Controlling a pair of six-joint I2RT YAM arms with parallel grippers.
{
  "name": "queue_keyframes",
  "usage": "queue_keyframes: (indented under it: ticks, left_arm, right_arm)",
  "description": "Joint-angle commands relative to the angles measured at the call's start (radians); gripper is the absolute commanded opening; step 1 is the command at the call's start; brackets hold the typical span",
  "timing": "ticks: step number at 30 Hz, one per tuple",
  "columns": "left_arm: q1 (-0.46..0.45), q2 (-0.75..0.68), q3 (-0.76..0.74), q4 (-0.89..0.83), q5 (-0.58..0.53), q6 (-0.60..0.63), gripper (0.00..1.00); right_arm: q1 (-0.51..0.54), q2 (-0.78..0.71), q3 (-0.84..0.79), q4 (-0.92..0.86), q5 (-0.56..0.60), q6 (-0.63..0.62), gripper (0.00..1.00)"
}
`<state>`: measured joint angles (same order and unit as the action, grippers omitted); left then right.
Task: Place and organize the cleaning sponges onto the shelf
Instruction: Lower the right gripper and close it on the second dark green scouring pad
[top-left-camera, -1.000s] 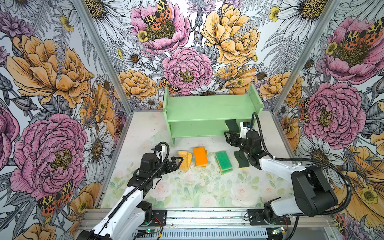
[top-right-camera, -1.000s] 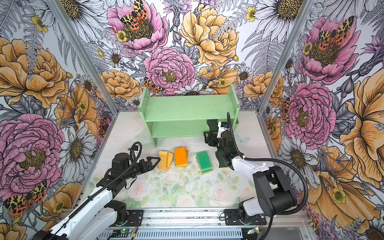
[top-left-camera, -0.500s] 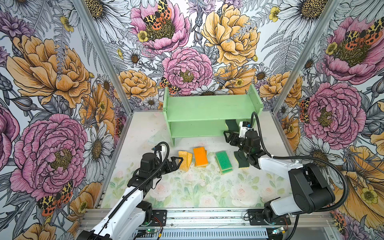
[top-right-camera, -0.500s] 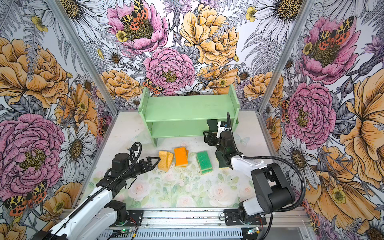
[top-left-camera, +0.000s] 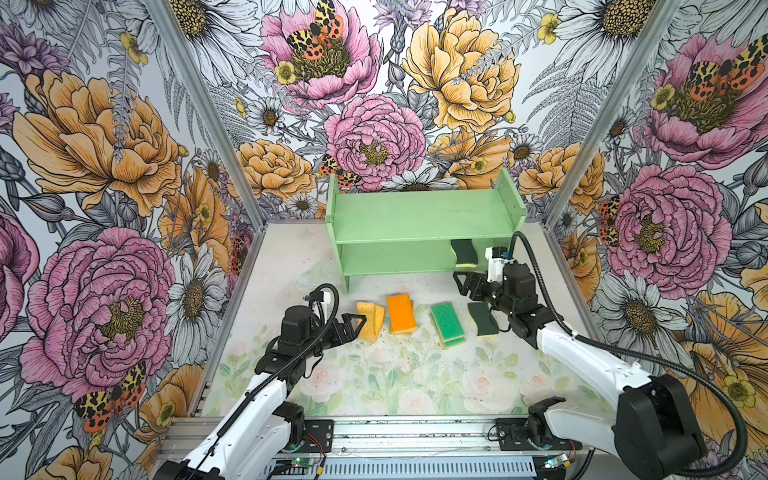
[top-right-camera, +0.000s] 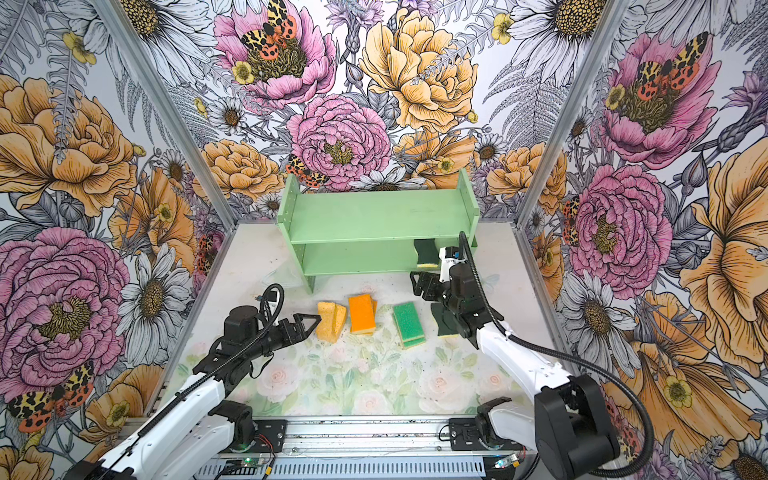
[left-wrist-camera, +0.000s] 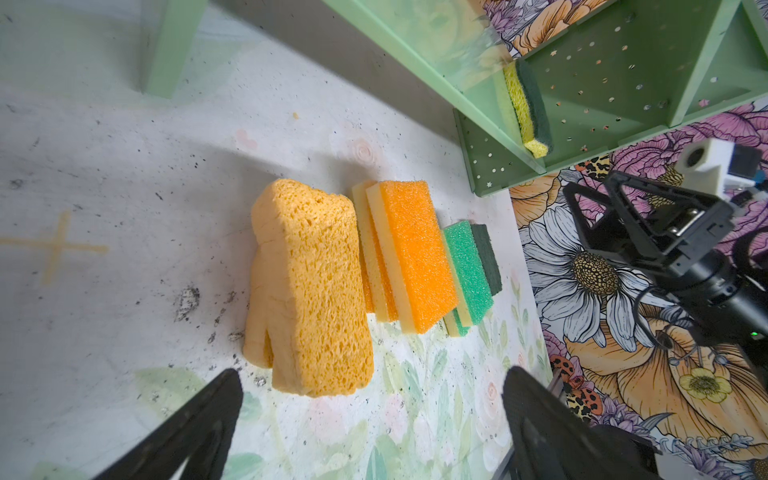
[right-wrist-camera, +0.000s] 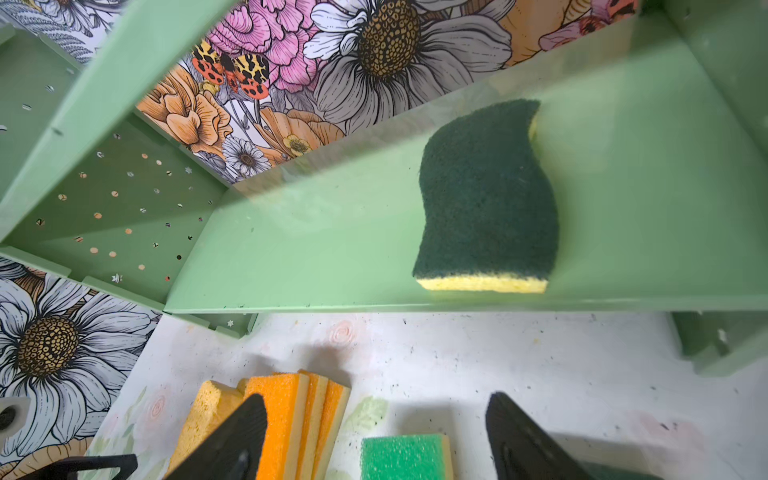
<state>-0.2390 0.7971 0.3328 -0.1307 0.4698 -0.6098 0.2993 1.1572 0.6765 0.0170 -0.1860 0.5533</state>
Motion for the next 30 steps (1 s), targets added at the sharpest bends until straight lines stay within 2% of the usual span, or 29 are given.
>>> queue_keyframes:
  ticks: [1, 7, 13, 24, 30]
  left_arm:
    - [0.003, 0.012, -0.001, 0.020, 0.024, 0.022, 0.99]
    - [-0.003, 0.036, 0.012, 0.025, 0.027, 0.021, 0.99]
    - [-0.014, 0.042, 0.023, 0.022, 0.027, 0.013, 0.99]
    - [-0.037, 0.042, 0.036, 0.008, -0.006, -0.001, 0.99]
    - [-0.043, 0.065, 0.034, 0.056, -0.012, -0.033, 0.99]
  right_arm:
    - [-0.016, -0.070, 0.017, -0.236, 0.070, -0.010, 0.89]
    - [-0.055, -0.091, -0.004, -0.393, 0.111, 0.074, 0.93]
    - [-0.078, -0.005, -0.013, -0.442, 0.118, 0.140, 0.99]
    - [-0.079, 0.119, -0.022, -0.483, 0.124, 0.140, 1.00]
    - [-0.078, 0.166, -0.011, -0.534, 0.138, 0.104, 0.99]
